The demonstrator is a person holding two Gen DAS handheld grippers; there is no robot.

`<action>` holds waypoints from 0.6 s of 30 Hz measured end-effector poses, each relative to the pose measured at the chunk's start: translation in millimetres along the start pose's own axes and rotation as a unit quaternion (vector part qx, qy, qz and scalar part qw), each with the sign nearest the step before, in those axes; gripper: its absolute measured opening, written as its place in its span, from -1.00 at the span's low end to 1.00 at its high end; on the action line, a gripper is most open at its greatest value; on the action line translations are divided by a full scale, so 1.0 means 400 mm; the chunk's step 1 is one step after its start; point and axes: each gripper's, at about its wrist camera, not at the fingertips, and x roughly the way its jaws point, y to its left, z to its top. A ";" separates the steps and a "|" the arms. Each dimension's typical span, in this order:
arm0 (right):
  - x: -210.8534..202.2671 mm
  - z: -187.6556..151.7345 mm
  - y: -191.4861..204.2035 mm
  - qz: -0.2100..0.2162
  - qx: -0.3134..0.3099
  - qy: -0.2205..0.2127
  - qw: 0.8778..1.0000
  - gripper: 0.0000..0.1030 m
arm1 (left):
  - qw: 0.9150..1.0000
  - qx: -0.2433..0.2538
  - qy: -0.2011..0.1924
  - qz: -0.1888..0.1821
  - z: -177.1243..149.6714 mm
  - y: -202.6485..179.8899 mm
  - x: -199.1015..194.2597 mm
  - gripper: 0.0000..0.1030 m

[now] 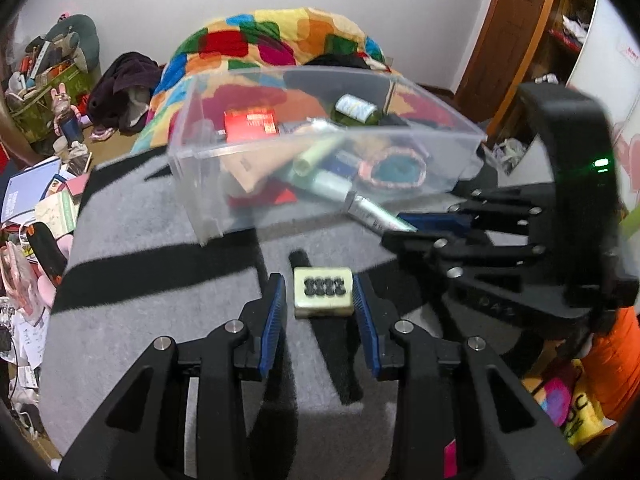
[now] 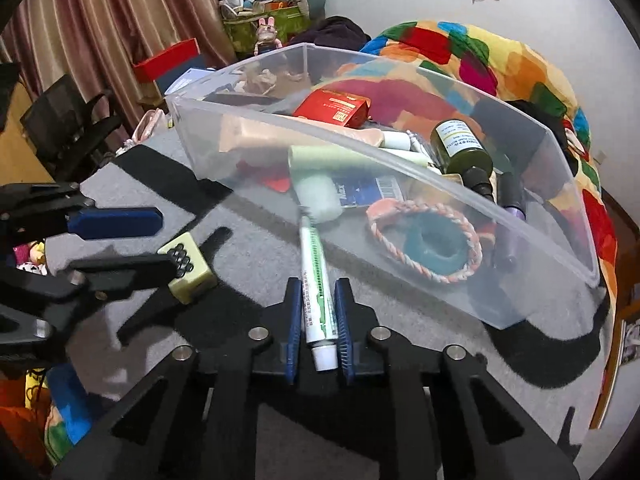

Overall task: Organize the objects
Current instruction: 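Carry the dotted box into the clear box with the left gripper while the right drops the ointment tube in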

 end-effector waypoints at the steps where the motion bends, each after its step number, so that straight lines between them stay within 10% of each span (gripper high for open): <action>1: -0.005 -0.006 0.003 -0.002 0.001 -0.003 1.000 -0.75 | 1.000 0.000 0.004 -0.001 -0.004 -0.002 0.008 -0.25; 18: -0.149 -0.034 -0.045 0.022 0.074 -0.079 0.994 -0.75 | 1.000 0.009 -0.018 0.013 0.008 -0.030 0.020 -0.36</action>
